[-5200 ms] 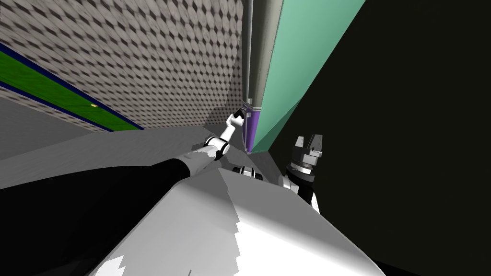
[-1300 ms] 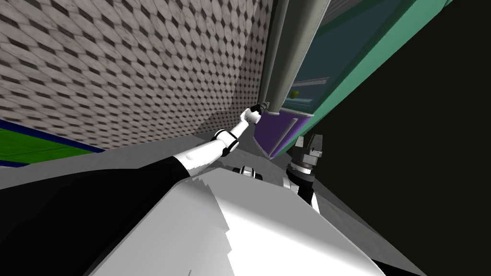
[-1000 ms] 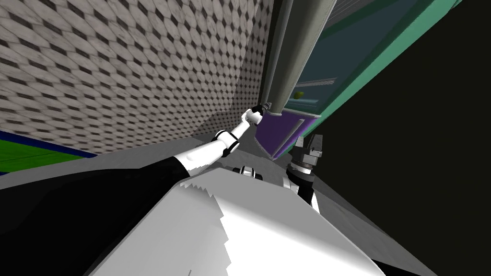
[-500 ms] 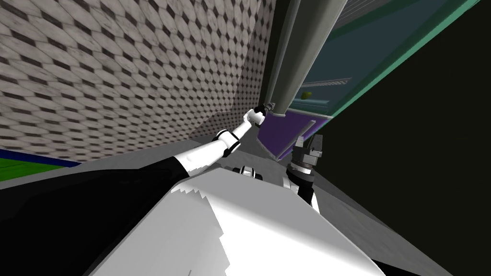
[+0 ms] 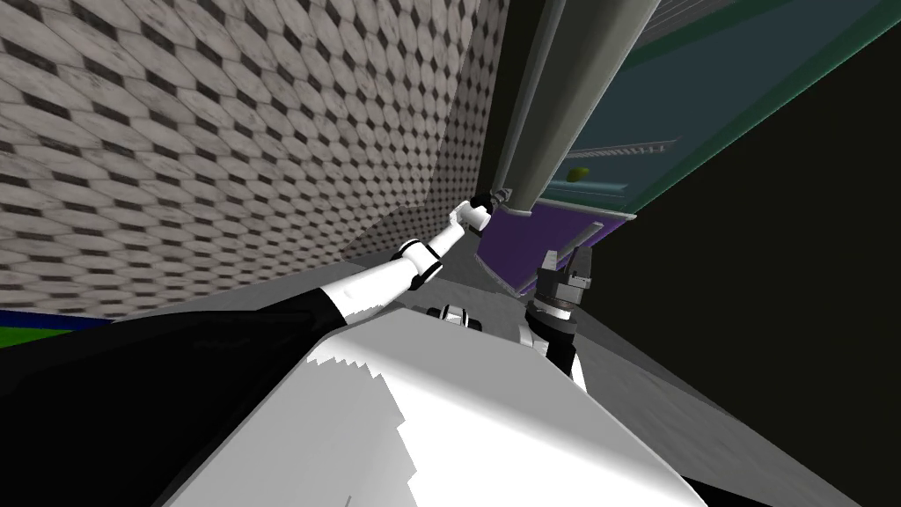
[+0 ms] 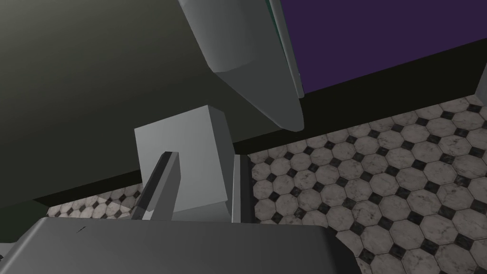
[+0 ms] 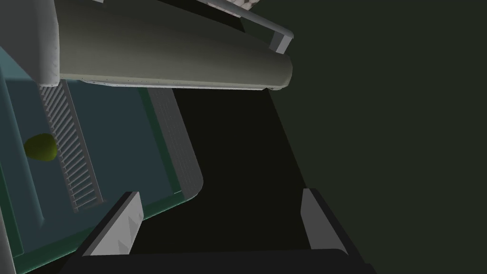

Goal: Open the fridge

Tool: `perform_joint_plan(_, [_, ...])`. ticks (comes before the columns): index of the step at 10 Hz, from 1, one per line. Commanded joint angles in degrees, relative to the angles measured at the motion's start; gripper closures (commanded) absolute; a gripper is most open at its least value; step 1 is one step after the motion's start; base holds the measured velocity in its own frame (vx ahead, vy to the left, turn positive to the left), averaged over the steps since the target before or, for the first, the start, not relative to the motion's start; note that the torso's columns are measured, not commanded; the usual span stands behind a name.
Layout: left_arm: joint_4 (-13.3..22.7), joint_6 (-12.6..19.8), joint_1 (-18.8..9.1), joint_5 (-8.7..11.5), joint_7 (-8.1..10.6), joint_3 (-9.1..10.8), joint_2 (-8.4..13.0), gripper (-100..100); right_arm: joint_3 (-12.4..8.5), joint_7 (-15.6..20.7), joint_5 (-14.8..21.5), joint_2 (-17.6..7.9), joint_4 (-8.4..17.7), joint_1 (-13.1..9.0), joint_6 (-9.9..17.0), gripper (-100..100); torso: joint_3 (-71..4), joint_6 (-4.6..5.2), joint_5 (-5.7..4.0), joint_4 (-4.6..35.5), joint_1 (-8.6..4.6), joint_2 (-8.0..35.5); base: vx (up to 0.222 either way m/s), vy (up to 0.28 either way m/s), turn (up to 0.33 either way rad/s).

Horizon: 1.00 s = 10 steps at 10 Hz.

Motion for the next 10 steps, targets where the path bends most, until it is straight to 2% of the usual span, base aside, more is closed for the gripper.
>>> perform_joint_plan(1, [-0.18,-0.13,-0.12,0.15,-0.08,-0.19,-0.23,100,0.00,0.00,0.00,0.00,0.00,0.00,0.00,0,0.12,-0.06,0.03,-0.02,0.02,0.14,0.015,0.129,-0.018])
perform_joint_plan(2, [-0.64,-0.21,-0.18,1.09,-0.28,-0.98,-0.48,100,0.01,0.00,0.00,0.02,0.01,0.00,0.00,0,0.24,0.01,-0.15,-0.08,-0.54,0.32,0.051,0.164,-0.138])
perform_joint_plan(5, [-1.05,-0.24,-0.21,2.02,-0.47,-1.70,-0.63,100,0.01,0.00,0.00,0.01,0.00,0.00,0.00,0,0.05,0.00,0.04,-0.09,0.11,0.03,0.111,0.248,-0.107])
perform_joint_plan(10, [-2.29,-0.31,-0.32,4.80,-1.04,-3.86,-1.07,100,0.00,0.00,0.00,0.01,0.00,0.01,0.00,0,-0.32,-0.05,-0.03,0.02,-0.37,-0.41,0.094,0.291,-0.103])
